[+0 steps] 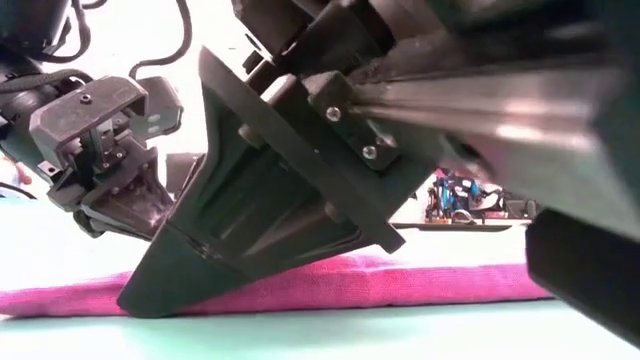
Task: Roll towel
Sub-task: Roll the violet towel
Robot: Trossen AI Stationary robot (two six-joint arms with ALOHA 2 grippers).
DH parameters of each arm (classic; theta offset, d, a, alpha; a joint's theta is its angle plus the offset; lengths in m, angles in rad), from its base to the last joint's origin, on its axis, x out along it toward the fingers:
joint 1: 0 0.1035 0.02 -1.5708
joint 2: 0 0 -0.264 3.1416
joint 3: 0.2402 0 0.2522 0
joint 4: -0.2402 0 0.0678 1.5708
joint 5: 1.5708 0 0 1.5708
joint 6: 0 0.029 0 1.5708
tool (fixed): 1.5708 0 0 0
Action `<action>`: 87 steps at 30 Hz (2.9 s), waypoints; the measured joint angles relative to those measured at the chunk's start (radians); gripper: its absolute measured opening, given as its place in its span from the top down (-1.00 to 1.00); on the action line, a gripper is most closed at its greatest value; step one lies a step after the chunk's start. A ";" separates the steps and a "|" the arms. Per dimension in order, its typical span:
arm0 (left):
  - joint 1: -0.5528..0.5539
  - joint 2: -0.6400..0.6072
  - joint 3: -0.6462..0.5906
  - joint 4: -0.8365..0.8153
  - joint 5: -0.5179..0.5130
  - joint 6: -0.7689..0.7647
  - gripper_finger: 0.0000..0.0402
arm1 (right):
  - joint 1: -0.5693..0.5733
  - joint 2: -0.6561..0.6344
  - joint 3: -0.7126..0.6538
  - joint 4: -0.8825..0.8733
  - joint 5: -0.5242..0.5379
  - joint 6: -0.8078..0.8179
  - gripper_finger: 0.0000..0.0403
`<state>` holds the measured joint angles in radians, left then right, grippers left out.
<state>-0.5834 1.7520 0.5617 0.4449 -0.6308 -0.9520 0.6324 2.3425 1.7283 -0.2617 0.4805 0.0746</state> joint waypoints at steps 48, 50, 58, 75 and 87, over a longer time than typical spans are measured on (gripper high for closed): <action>-0.026 0.000 -0.001 -0.124 0.021 -0.012 1.00 | 0.185 -0.067 -0.061 -0.602 0.289 0.551 0.19; -0.026 0.000 -0.001 -0.124 0.022 -0.012 1.00 | 0.185 -0.067 -0.061 -0.616 0.290 0.577 0.23; -0.026 0.000 -0.001 -0.125 0.022 -0.013 1.00 | 0.178 -0.067 -0.063 -0.625 0.280 0.591 0.51; -0.046 -0.087 -0.003 -0.043 0.066 0.042 1.00 | 0.206 -0.064 -0.064 -0.614 0.277 0.588 0.88; -0.182 -0.098 0.029 0.153 -0.207 0.086 1.00 | 0.196 -0.064 -0.064 -0.585 0.277 0.583 0.90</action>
<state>-0.7650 1.6535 0.5909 0.5978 -0.8374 -0.8663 0.8288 2.2780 1.6642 -0.8470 0.7579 0.6578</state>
